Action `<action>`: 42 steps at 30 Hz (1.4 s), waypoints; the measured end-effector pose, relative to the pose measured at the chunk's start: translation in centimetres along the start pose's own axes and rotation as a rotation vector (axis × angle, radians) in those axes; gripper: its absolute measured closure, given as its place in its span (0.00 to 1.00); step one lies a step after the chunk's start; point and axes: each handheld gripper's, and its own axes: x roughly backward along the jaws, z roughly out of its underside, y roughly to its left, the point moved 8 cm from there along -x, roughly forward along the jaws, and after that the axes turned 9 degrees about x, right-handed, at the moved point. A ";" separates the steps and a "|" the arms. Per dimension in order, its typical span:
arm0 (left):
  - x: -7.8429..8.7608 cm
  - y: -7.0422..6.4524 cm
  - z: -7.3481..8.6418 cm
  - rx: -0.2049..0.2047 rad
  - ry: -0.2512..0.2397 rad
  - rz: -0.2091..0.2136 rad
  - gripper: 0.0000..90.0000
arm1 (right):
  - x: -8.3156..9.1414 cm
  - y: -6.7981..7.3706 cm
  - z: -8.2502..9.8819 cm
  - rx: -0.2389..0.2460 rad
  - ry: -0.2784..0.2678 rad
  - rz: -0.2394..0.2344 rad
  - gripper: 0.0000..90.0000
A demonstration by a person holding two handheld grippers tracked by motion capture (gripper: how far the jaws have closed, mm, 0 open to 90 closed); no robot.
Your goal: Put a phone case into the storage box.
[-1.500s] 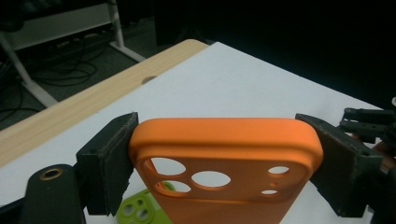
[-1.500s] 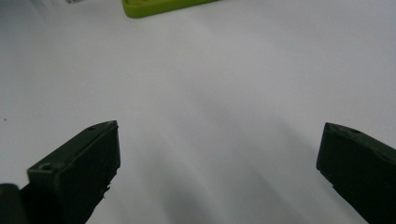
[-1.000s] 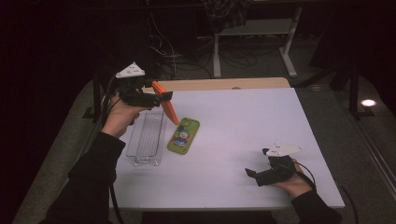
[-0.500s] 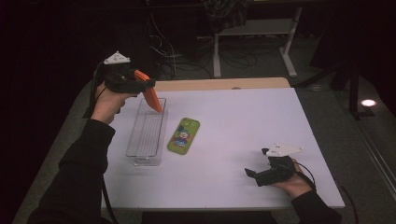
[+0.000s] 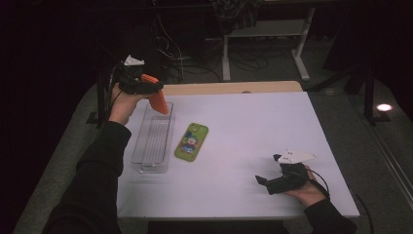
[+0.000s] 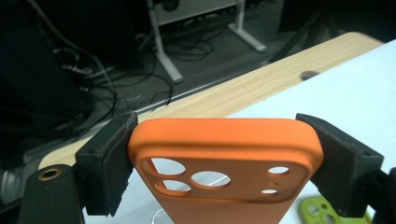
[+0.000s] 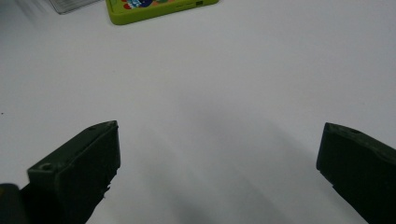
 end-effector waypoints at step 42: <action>-5.7 1.6 3.7 0.092 0.041 -0.136 0.16 | -0.1 0.3 0.0 0.007 0.003 -0.005 0.00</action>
